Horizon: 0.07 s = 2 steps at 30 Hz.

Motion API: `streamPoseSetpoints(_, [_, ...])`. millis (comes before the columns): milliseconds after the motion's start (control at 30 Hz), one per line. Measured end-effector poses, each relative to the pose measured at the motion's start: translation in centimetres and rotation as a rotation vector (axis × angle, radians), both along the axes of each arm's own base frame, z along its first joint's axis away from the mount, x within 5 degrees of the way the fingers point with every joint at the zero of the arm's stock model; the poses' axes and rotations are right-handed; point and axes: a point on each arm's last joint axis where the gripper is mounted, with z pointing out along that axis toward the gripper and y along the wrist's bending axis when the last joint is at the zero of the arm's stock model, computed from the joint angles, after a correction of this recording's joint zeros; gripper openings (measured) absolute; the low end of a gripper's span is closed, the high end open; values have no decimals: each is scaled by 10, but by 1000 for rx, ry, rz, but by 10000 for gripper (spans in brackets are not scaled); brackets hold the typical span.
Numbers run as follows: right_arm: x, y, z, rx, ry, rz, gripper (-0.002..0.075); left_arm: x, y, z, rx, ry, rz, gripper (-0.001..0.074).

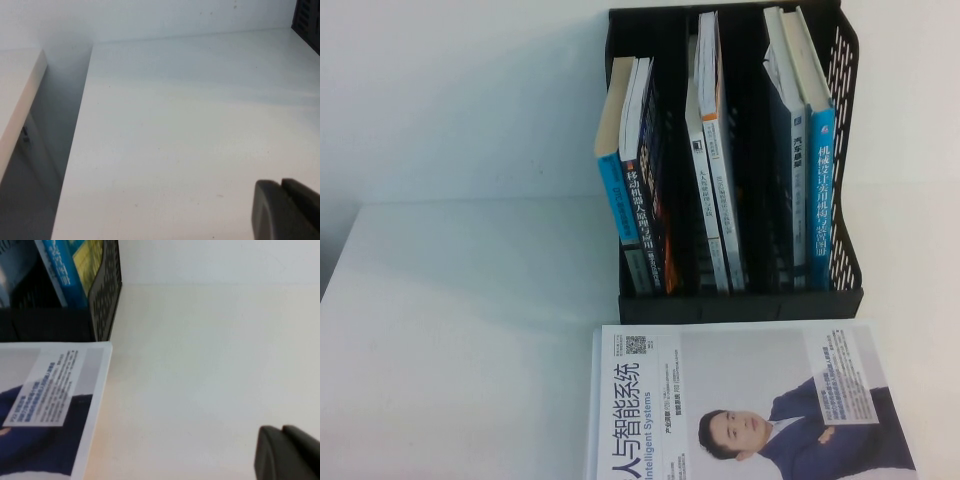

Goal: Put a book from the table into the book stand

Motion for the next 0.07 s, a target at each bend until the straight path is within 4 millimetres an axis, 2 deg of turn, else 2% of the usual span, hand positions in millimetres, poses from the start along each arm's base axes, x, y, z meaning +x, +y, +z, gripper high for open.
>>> streamPoseSetpoints(67, [0, 0, 0, -4, 0, 1, -2, 0, 0, 0, 0, 0, 0, -1])
